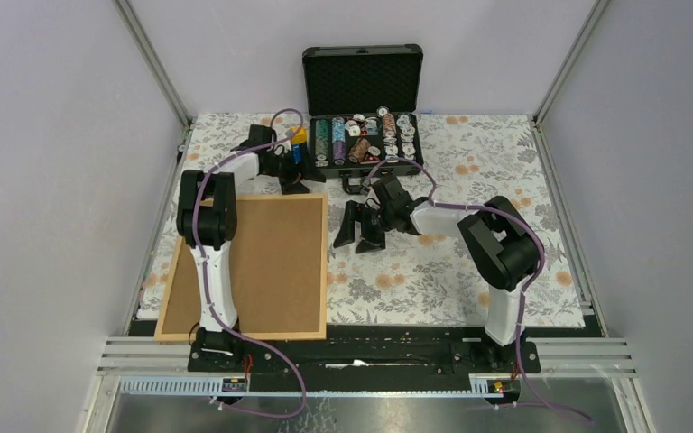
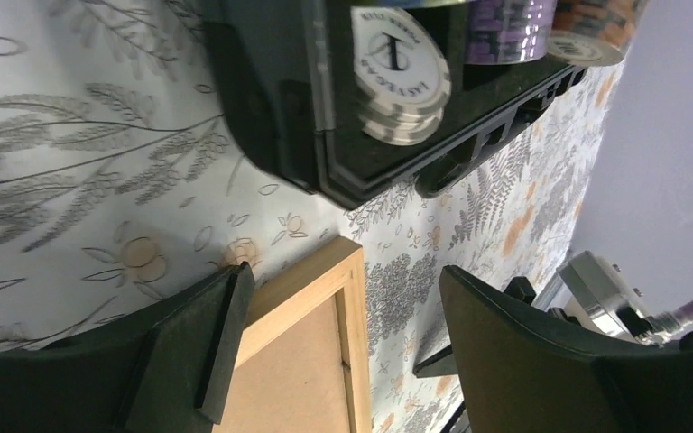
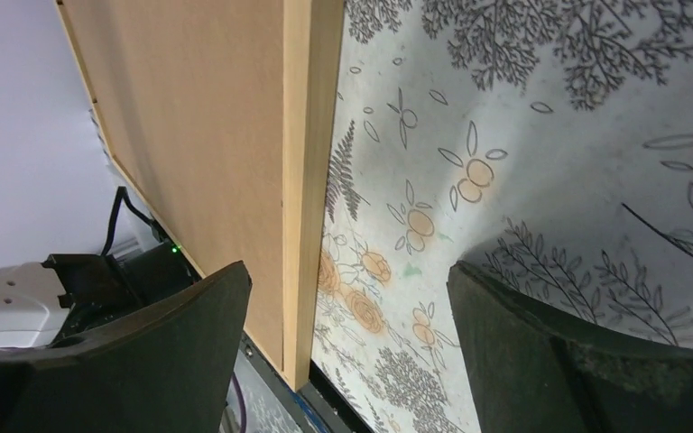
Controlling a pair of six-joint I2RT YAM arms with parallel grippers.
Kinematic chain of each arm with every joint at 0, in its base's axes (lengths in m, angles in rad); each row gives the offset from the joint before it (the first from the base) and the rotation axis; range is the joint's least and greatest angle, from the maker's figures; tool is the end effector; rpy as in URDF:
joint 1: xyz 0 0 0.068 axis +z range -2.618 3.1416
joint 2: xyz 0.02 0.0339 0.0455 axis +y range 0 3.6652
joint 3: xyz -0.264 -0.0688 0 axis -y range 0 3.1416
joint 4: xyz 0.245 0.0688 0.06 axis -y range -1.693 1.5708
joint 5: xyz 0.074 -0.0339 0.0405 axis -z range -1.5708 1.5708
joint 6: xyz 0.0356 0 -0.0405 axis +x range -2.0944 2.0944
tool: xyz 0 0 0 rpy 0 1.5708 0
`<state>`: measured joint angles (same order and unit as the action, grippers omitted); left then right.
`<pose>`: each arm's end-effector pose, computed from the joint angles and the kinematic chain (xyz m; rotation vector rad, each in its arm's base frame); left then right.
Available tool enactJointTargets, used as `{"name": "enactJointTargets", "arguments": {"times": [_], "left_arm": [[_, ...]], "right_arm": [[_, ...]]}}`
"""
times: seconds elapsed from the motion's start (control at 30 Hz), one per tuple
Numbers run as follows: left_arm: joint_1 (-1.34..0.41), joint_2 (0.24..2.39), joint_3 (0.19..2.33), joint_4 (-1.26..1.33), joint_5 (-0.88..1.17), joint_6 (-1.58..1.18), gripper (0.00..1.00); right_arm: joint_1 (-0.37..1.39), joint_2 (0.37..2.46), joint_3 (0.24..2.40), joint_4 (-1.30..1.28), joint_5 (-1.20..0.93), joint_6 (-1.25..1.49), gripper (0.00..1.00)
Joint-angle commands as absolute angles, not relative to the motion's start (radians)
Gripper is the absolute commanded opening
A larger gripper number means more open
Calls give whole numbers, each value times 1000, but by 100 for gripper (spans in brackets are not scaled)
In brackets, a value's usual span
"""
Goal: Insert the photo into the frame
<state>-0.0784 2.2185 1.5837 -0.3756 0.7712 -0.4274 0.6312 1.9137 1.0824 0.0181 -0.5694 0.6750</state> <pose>0.4617 -0.0612 0.1428 -0.1492 2.5603 -1.1845 0.3033 0.2454 0.1460 -0.2459 2.6068 1.2335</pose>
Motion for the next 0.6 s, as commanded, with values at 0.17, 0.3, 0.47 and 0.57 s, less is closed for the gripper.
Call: {"name": "enactJointTargets", "arguments": {"times": [0.17, 0.3, 0.47, 0.57], "left_arm": [[-114, 1951, 1493, -647, 340, -344, 99], [-107, 1726, 1287, -639, 200, -351, 99], [-96, 1569, 1100, -607, 187, -392, 99], [-89, 1562, 1021, -525, 252, -461, 99]], "right_arm": [[664, 1970, 1116, 80, -585, 684, 74], [711, 1970, 1185, -69, -465, 596, 74], [741, 2004, 1268, -178, -347, 548, 76], [749, 2046, 1321, -213, -347, 537, 76]]}}
